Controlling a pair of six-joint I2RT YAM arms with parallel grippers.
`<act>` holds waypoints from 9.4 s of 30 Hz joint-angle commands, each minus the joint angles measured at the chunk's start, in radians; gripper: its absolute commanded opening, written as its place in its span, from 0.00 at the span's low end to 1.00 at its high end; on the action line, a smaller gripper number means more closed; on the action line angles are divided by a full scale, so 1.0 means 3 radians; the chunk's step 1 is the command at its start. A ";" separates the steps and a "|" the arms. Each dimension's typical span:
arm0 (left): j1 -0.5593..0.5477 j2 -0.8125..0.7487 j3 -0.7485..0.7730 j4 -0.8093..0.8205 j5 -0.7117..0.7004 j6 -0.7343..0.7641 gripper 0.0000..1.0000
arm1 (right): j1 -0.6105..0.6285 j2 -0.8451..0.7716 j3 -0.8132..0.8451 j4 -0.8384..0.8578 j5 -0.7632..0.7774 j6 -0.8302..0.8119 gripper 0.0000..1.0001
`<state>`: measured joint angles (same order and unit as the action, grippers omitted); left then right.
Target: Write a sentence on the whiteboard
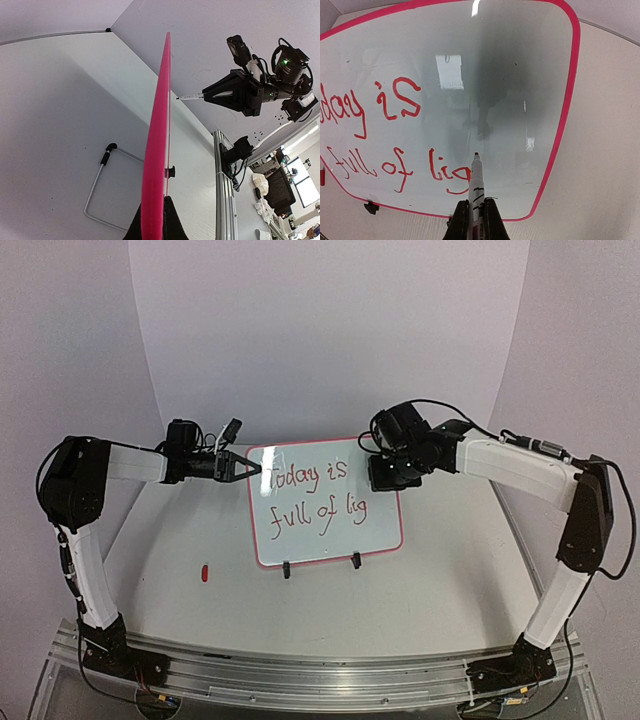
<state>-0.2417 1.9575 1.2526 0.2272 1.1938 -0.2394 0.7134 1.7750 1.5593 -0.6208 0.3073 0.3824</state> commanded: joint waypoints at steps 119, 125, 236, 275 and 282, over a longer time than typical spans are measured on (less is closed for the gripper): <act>-0.0042 0.0076 -0.0064 -0.0052 -0.0479 0.0398 0.00 | -0.0121 0.0081 -0.0104 0.0172 0.0074 0.0274 0.00; -0.0039 0.0075 -0.0069 -0.0049 -0.0487 0.0399 0.00 | -0.0123 0.0109 -0.0172 0.0155 -0.0020 0.0323 0.00; -0.0056 0.0067 -0.0067 -0.0043 -0.0485 0.0392 0.00 | -0.0148 0.0131 -0.0063 -0.0047 -0.0020 0.0221 0.00; -0.0056 0.0057 -0.0075 -0.0021 -0.0528 0.0358 0.00 | -0.0149 -0.0385 -0.0297 -0.0077 -0.0295 0.0136 0.00; -0.0055 0.0064 -0.0076 -0.0016 -0.0521 0.0357 0.00 | -0.0149 -0.0319 -0.0225 -0.0073 -0.0358 0.0131 0.00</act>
<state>-0.2443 1.9575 1.2523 0.2287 1.1862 -0.2527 0.6724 1.6773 1.4704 -0.6471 0.2299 0.4300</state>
